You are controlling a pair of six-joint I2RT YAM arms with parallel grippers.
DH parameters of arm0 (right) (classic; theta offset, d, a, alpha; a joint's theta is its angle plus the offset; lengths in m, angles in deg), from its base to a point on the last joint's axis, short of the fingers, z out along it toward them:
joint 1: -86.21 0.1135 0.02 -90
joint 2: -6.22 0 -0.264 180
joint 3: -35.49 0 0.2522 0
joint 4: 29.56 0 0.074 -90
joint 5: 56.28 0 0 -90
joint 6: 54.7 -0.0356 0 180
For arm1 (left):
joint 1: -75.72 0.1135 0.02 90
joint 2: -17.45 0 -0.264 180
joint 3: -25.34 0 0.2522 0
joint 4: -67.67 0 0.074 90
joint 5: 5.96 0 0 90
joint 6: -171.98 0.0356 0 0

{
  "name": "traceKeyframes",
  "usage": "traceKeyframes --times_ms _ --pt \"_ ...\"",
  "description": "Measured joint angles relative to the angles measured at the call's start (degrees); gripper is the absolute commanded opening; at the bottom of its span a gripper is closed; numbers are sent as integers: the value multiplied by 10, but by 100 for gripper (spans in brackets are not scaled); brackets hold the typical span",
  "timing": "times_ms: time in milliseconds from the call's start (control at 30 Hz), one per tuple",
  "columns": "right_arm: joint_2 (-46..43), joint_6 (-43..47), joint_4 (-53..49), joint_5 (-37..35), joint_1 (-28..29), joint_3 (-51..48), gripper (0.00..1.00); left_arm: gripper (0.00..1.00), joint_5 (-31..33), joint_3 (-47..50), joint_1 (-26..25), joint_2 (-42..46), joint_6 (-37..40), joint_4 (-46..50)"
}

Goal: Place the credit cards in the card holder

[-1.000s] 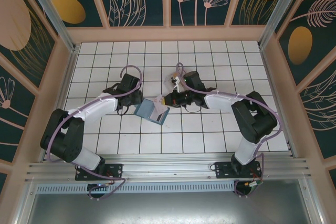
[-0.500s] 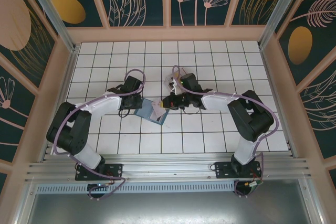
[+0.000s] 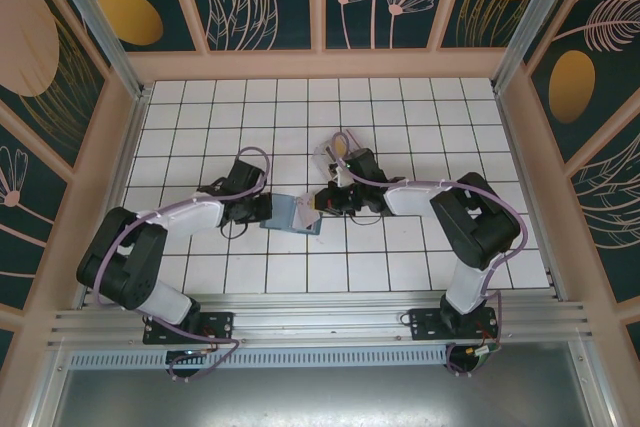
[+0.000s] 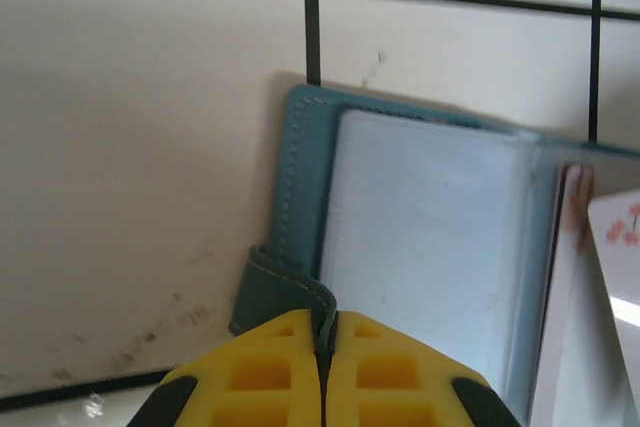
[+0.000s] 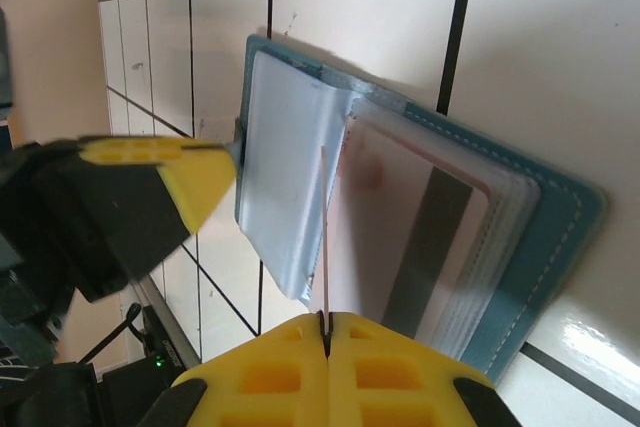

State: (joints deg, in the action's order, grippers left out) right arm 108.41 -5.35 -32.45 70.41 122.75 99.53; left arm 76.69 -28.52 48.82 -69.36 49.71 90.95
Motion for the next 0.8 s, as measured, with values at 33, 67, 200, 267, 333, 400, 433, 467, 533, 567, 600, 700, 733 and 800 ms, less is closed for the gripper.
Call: traceKeyframes --times_ms 33,67,200,267,333,400,433,467,533,567,600,700,733,800 --pt "0 0 1 -1 -1 0 3 0 -12 16 0 8 -10 -12" --pt "0 0 1 -2 -3 0 3 0 -23 34 0 18 -21 -28" --pt "1 -2 3 -2 -5 0 3 0 -59 88 0 55 -63 -74" --pt "6 -2 9 0 -5 0 3 0 -68 101 0 67 -77 -84" --pt "14 -4 12 1 -2 0 3 0 -68 108 0 77 -84 -85" --pt "20 -4 14 4 2 0 3 0 -64 109 0 82 -86 -84" --pt "21 -4 14 6 5 1 3 0 -58 109 0 82 -86 -83" --pt "23 -4 14 7 8 2 3 0 -49 109 0 82 -86 -80" --pt "24 -3 14 9 13 8 3 0 -30 106 0 76 -86 -71" --pt "24 -2 14 9 15 11 3 0 -25 101 -1 69 -86 -69" --pt "24 -2 14 9 16 14 3 0 -22 96 -1 63 -86 -67" --pt "24 -2 14 9 18 17 3 0 -17 82 -1 44 -86 -70" --pt "25 -2 14 9 18 17 3 0 -18 82 -1 42 -86 -75" --pt "27 -2 14 9 18 19 3 0 -18 83 -1 40 -88 -81"
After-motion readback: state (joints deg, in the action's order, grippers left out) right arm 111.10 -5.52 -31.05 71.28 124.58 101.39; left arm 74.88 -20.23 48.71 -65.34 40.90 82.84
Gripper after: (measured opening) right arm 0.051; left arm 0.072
